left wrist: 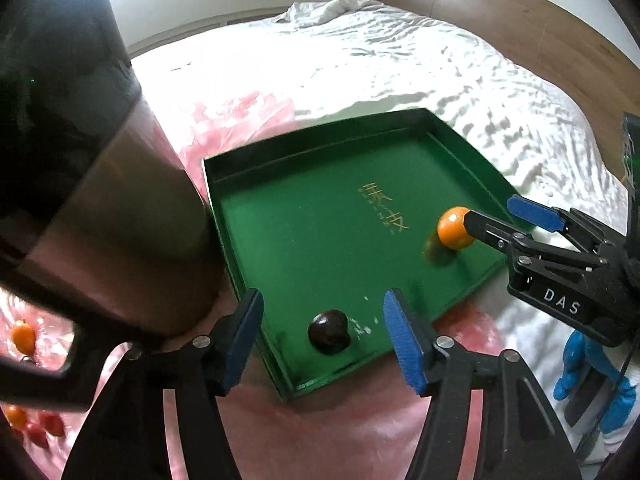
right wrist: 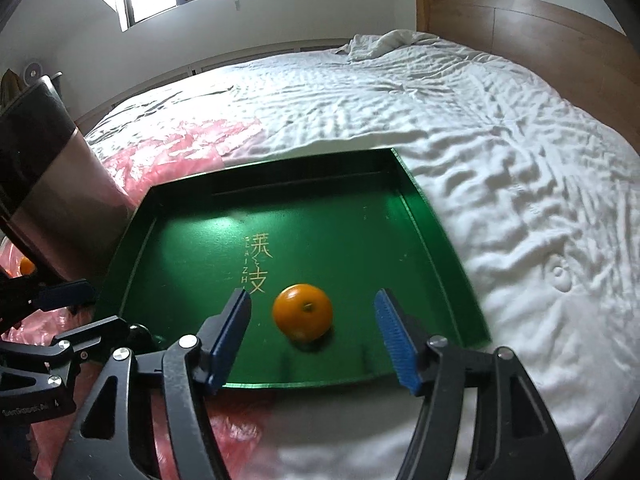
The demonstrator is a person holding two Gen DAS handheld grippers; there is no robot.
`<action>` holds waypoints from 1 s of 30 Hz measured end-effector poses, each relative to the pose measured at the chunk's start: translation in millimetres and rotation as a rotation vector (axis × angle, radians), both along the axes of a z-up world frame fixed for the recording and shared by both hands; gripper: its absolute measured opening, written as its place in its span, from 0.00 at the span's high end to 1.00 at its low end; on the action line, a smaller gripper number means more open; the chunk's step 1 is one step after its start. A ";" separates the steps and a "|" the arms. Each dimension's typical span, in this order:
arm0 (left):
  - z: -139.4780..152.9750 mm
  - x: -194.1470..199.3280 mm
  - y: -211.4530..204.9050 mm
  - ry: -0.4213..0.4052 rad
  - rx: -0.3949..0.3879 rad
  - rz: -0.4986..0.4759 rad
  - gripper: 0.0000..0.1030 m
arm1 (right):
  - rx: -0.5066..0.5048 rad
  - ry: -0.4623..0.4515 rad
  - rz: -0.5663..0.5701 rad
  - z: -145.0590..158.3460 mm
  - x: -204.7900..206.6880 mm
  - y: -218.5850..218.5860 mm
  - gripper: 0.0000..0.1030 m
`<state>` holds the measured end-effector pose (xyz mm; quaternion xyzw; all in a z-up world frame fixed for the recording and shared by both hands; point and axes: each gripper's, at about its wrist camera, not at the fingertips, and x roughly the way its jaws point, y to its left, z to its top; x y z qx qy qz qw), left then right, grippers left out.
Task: Organize fruits
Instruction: 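Withdraw both grippers from the tray back toward the remaining fruit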
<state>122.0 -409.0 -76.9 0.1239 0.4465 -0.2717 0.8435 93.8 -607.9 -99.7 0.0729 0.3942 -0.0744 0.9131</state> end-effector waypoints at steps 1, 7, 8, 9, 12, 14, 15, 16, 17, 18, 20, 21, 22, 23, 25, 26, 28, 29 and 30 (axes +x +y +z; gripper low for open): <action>4.2 -4.2 1.2 -0.005 -0.005 -0.006 0.44 | 0.000 -0.002 -0.005 3.0 -3.5 0.3 0.00; 25.4 -32.1 14.5 -0.036 -0.033 -0.009 0.44 | 0.006 -0.016 -0.028 18.1 -28.8 4.7 0.00; 27.8 -36.2 17.4 -0.039 -0.038 -0.009 0.44 | 0.007 -0.015 -0.029 19.7 -32.7 6.3 0.00; 31.2 -42.2 22.0 -0.039 -0.047 -0.009 0.44 | 0.008 -0.015 -0.031 21.5 -37.3 8.3 0.00; 35.7 -49.8 26.8 -0.044 -0.049 -0.006 0.44 | 0.022 -0.021 -0.039 27.3 -51.0 14.3 0.00; 39.0 -56.6 34.0 -0.044 -0.050 -0.005 0.44 | 0.034 -0.029 -0.043 31.3 -61.3 19.7 0.00; 41.0 -61.0 38.4 -0.039 -0.051 -0.006 0.44 | 0.039 -0.031 -0.042 32.8 -64.8 22.4 0.00; 43.7 -65.6 45.6 -0.036 -0.055 -0.004 0.44 | 0.044 -0.032 -0.041 34.5 -69.7 26.5 0.00; 46.0 -70.3 51.8 -0.036 -0.053 0.001 0.44 | 0.049 -0.034 -0.039 36.2 -74.1 30.7 0.00; 47.1 -73.2 55.7 -0.038 -0.050 0.004 0.44 | 0.054 -0.037 -0.035 37.8 -76.8 34.6 0.00; 51.2 -80.8 68.9 -0.047 -0.041 0.016 0.44 | 0.057 -0.044 -0.020 43.1 -85.2 46.3 0.00; 52.5 -83.0 73.3 -0.050 -0.037 0.023 0.44 | 0.057 -0.047 -0.016 45.1 -87.7 50.3 0.00; 54.8 -86.5 81.8 -0.056 -0.034 0.036 0.43 | 0.057 -0.052 -0.007 48.0 -91.6 56.7 0.00; 56.6 -88.8 87.6 -0.060 -0.035 0.045 0.42 | 0.057 -0.056 0.002 50.8 -94.9 63.1 0.00; 59.1 -92.4 99.3 -0.070 -0.034 0.063 0.40 | 0.054 -0.065 0.019 56.4 -102.0 77.0 0.00; 60.7 -95.9 107.4 -0.075 -0.033 0.073 0.40 | 0.052 -0.069 0.031 59.3 -106.3 86.3 0.00; 62.4 -100.9 123.5 -0.081 -0.035 0.091 0.37 | 0.048 -0.073 0.050 62.9 -111.5 99.4 0.00; 62.5 -102.4 128.5 -0.083 -0.035 0.096 0.37 | 0.047 -0.076 0.061 65.1 -114.7 108.2 0.00; 63.2 -103.8 134.8 -0.085 -0.035 0.102 0.37 | 0.048 -0.078 0.070 66.2 -116.5 114.1 0.00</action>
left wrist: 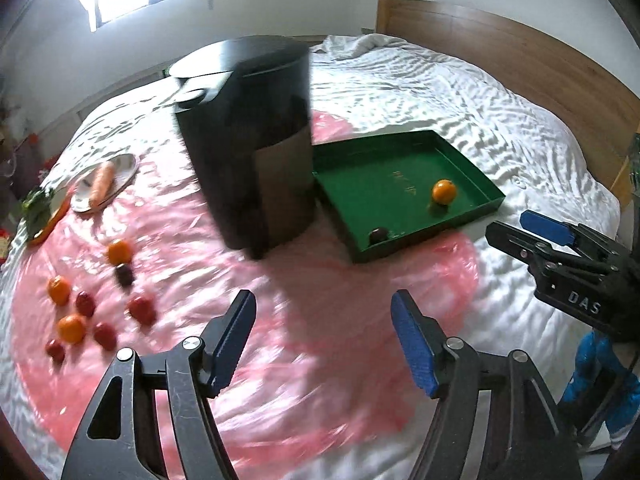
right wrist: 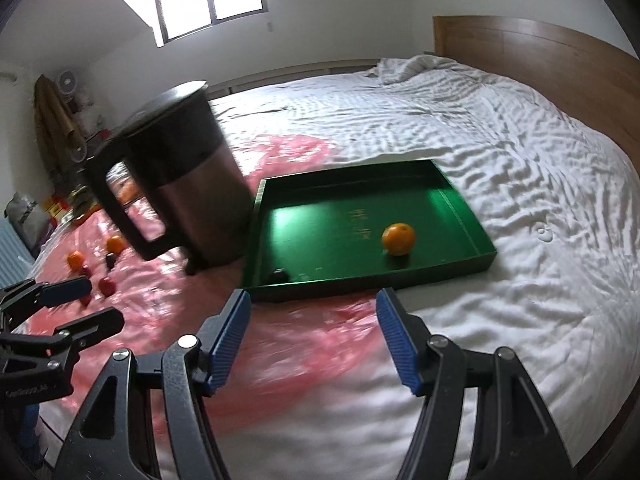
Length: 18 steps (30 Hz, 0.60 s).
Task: Organize fruits
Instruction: 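Withdraw both grippers from the tray back toward the remaining fruit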
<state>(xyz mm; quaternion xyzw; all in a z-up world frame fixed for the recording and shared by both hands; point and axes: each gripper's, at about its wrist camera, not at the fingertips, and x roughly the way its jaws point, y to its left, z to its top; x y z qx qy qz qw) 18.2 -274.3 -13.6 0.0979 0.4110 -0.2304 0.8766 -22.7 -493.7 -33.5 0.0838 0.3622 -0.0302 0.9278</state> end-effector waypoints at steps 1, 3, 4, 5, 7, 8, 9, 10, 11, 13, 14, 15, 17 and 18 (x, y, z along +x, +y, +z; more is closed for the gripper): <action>0.2 -2.1 7.1 -0.003 0.001 0.008 0.37 | 0.000 -0.003 0.009 1.5 -2.5 7.1 0.00; -0.1 -6.4 21.9 -0.006 -0.003 0.025 0.37 | -0.004 -0.006 0.026 3.2 -6.2 21.3 0.00; -1.1 -8.0 30.9 -0.004 -0.006 0.038 0.37 | -0.005 -0.006 0.033 3.2 -7.4 26.5 0.00; -1.7 -8.9 37.2 -0.003 -0.007 0.047 0.37 | -0.004 -0.005 0.040 2.8 -9.0 32.3 0.00; -3.5 -9.5 49.9 0.002 -0.013 0.065 0.37 | 0.000 0.000 0.056 1.7 -11.6 45.1 0.00; -4.4 -9.9 54.6 0.002 -0.014 0.071 0.37 | 0.000 0.002 0.063 1.0 -12.5 50.7 0.00; -5.8 -10.4 60.6 0.002 -0.012 0.080 0.37 | -0.001 0.005 0.071 0.3 -13.5 56.9 0.00; -6.5 -10.7 65.6 0.001 -0.012 0.086 0.37 | 0.000 0.007 0.078 -0.3 -14.1 62.4 0.00; -7.2 -10.9 70.1 0.000 -0.013 0.091 0.37 | 0.002 0.007 0.086 -0.7 -14.7 67.8 0.00; -8.8 -11.2 80.7 -0.005 -0.011 0.101 0.37 | 0.004 0.008 0.105 -1.4 -15.1 80.3 0.00; -9.5 -10.8 86.1 -0.007 -0.010 0.106 0.37 | 0.001 0.008 0.115 -1.6 -14.9 86.7 0.00; -10.5 -10.3 92.8 -0.009 -0.010 0.115 0.37 | 0.000 0.008 0.130 -1.7 -14.6 95.2 0.00; -12.5 -9.2 104.9 -0.012 -0.010 0.129 0.37 | 0.001 0.009 0.154 -1.9 -13.1 108.7 0.00; -13.4 -8.7 110.7 -0.014 -0.009 0.137 0.37 | 0.001 0.010 0.171 -2.4 -11.4 117.7 0.00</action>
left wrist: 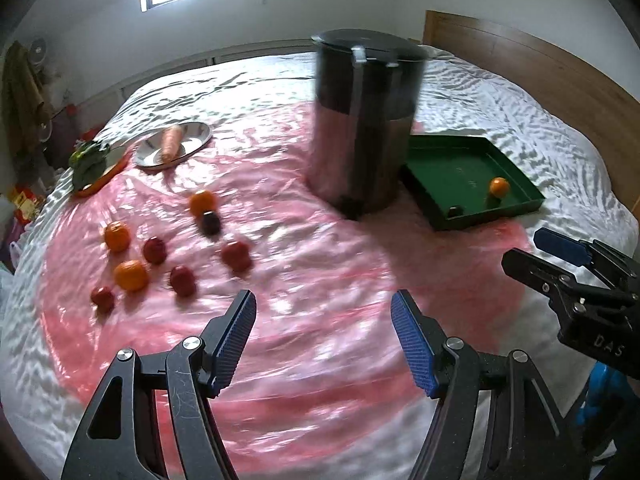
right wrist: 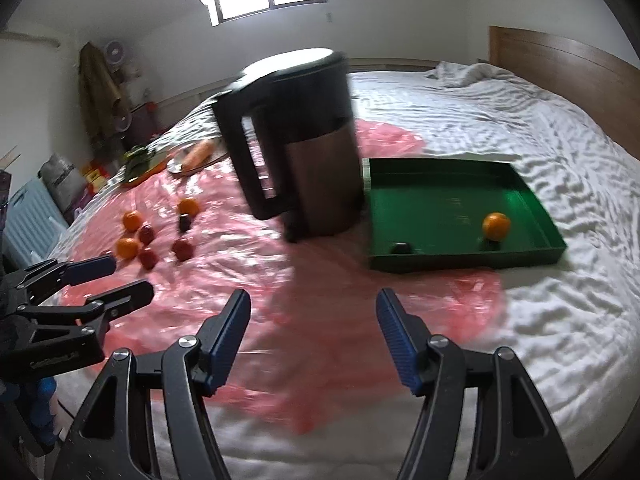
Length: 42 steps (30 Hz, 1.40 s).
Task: Organize fruits
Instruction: 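Withdraw both grippers from the tray back toward the remaining fruit, then grasp a red apple with the right gripper while the left gripper grasps another apple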
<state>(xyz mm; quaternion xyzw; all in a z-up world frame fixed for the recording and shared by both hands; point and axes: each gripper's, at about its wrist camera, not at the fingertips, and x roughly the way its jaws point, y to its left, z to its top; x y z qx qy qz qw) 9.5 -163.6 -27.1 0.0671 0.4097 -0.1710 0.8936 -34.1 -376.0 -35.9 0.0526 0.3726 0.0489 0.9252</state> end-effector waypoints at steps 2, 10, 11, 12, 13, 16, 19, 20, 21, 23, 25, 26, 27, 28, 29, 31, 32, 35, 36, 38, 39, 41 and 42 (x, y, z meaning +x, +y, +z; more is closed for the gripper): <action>-3.4 2.8 17.5 0.000 0.000 0.025 0.38 | 0.003 0.000 0.032 -1.0 3.8 16.9 0.00; -19.8 21.4 98.1 0.009 -0.008 0.156 0.38 | 0.016 0.000 0.152 -7.5 25.4 77.1 0.00; -21.5 23.8 106.4 0.011 -0.010 0.170 0.38 | 0.019 0.001 0.162 -8.4 28.8 82.8 0.00; -24.1 27.0 117.6 0.014 -0.011 0.188 0.38 | 0.023 0.002 0.174 -9.4 33.0 89.6 0.00; -26.7 29.3 126.1 0.016 -0.012 0.201 0.38 | 0.025 0.001 0.183 -10.3 36.8 95.1 0.00; -33.9 38.7 149.4 0.024 -0.016 0.241 0.38 | 0.032 0.007 0.211 -14.9 50.0 110.6 0.00; -39.9 45.9 169.0 0.030 -0.024 0.272 0.38 | 0.039 0.022 0.237 -22.6 63.8 125.5 0.00; -43.0 48.9 176.2 0.031 -0.026 0.282 0.38 | 0.040 0.026 0.242 -24.1 67.0 128.4 0.00; -45.0 51.3 181.1 0.031 -0.027 0.288 0.38 | 0.038 0.031 0.251 -26.9 72.3 133.3 0.00; -51.1 58.1 194.9 0.037 -0.028 0.307 0.38 | 0.033 0.039 0.266 -29.9 80.3 140.0 0.00; -55.5 63.7 204.9 0.041 -0.030 0.325 0.38 | 0.034 0.045 0.279 -32.6 89.4 146.8 0.00; -58.7 69.3 213.5 0.047 -0.033 0.341 0.38 | 0.033 0.049 0.285 -33.8 93.7 149.7 0.00; -61.5 73.2 218.9 0.053 -0.037 0.352 0.38 | 0.031 0.054 0.291 -35.6 98.5 152.8 0.00; -62.9 75.5 222.9 0.056 -0.038 0.357 0.38 | 0.030 0.059 0.296 -37.6 102.9 155.4 0.00; -66.1 79.8 227.5 0.059 -0.035 0.365 0.38 | 0.029 0.063 0.301 -39.7 106.8 157.9 0.00; -72.1 87.0 233.7 0.065 -0.024 0.374 0.38 | 0.025 0.072 0.313 -43.1 115.1 163.2 0.00; -74.7 89.9 235.0 0.069 -0.020 0.376 0.38 | 0.021 0.077 0.321 -45.2 119.7 166.1 0.00; -82.0 98.1 234.2 0.078 -0.003 0.365 0.41 | 0.012 0.090 0.342 -50.3 130.5 172.7 0.00; -85.2 101.7 233.1 0.083 0.002 0.358 0.43 | 0.010 0.095 0.350 -52.4 134.5 175.6 0.00; -89.5 107.1 232.4 0.090 0.001 0.351 0.44 | 0.006 0.103 0.358 -55.3 140.0 178.1 0.00; -91.0 109.4 231.9 0.091 0.002 0.350 0.45 | 0.006 0.106 0.361 -57.0 143.0 179.0 0.00; -94.0 112.6 230.1 0.095 0.000 0.345 0.46 | 0.011 0.109 0.363 -59.1 147.6 179.0 0.00; -94.7 114.5 229.5 0.097 0.001 0.342 0.47 | 0.014 0.110 0.365 -60.3 150.5 179.3 0.01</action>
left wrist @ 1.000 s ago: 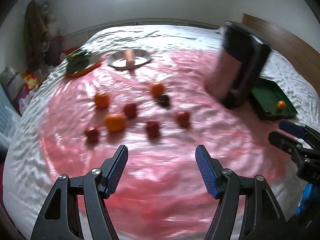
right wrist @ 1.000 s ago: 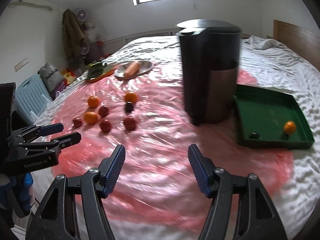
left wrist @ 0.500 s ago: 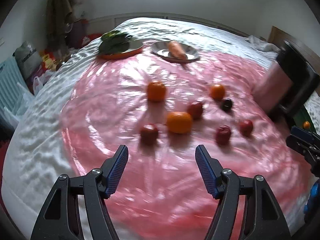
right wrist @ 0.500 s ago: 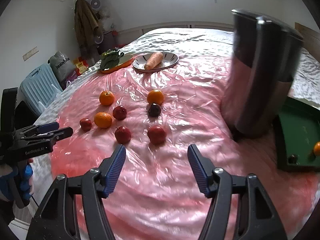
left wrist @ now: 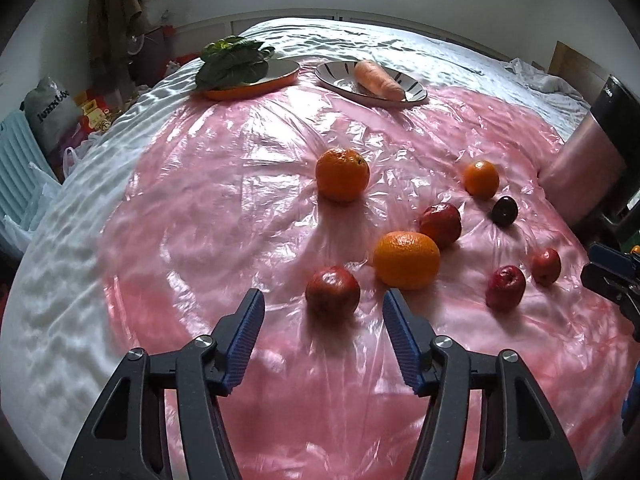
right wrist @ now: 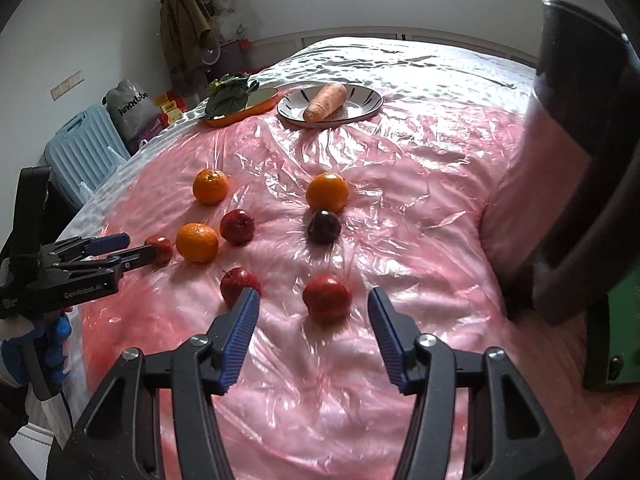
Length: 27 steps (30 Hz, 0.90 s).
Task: Organize fruits
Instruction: 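Grasp a red apple with the right gripper while the left gripper grasps another apple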
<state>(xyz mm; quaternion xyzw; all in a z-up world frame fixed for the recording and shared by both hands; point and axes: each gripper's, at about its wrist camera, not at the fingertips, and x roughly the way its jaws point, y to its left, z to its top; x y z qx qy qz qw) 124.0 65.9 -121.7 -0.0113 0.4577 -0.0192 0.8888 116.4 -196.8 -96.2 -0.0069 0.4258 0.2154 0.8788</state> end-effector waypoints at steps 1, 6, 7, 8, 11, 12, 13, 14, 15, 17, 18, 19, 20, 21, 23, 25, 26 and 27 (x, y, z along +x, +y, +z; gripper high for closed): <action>-1.8 3.1 -1.4 0.002 0.004 -0.004 0.48 | 0.000 0.003 0.002 -1.4 3.0 0.2 0.02; -9.0 11.0 -1.2 0.012 0.008 -0.001 0.49 | 0.009 0.012 0.014 -9.8 11.4 -1.3 0.10; -10.5 12.2 -0.6 0.014 0.007 -0.001 0.50 | 0.010 0.015 0.016 -12.1 13.2 -1.2 0.11; -11.7 13.2 -0.6 0.015 0.008 -0.002 0.50 | 0.010 0.017 0.018 -13.7 14.6 -0.9 0.13; -15.9 15.6 -0.8 0.021 0.005 -0.005 0.52 | 0.005 0.026 0.032 -20.3 19.1 2.2 0.20; -17.0 16.3 -1.0 0.022 0.004 -0.005 0.53 | 0.001 0.029 0.036 -22.8 21.2 4.1 0.22; -18.2 16.6 -1.0 0.023 0.004 -0.006 0.53 | 0.001 0.032 0.038 -24.4 22.4 4.8 0.25; -18.9 17.1 -0.6 0.024 0.002 -0.006 0.54 | 0.000 0.035 0.040 -26.1 23.8 5.6 0.26; -19.8 17.3 -0.3 0.025 0.000 -0.005 0.54 | -0.007 0.038 0.042 -28.3 25.4 6.8 0.27; -20.6 17.2 0.0 0.025 -0.002 -0.004 0.55 | -0.013 0.042 0.042 -31.0 28.3 8.2 0.27; -21.1 17.1 0.4 0.025 -0.004 -0.004 0.56 | -0.012 0.044 0.040 -32.1 30.5 8.2 0.27; -21.5 17.1 0.5 0.025 -0.005 -0.003 0.56 | -0.013 0.046 0.039 -33.2 31.8 8.4 0.27; -22.1 17.3 0.4 0.026 -0.005 -0.004 0.56 | -0.015 0.051 0.039 -34.9 33.1 9.0 0.27; -22.6 17.4 0.4 0.026 -0.004 -0.004 0.57 | -0.016 0.055 0.041 -36.3 33.6 9.1 0.27; -22.9 18.1 0.1 0.026 -0.003 -0.004 0.57 | -0.021 0.064 0.044 -39.9 34.7 10.2 0.27; -23.3 18.0 0.2 0.026 -0.004 -0.003 0.59 | -0.026 0.074 0.047 -44.0 36.2 11.5 0.27; -23.4 18.0 0.1 0.026 -0.004 -0.004 0.59 | -0.027 0.077 0.047 -45.5 36.2 12.0 0.27; -23.9 18.0 0.1 0.027 -0.005 -0.003 0.59 | -0.027 0.080 0.049 -47.2 36.8 12.4 0.27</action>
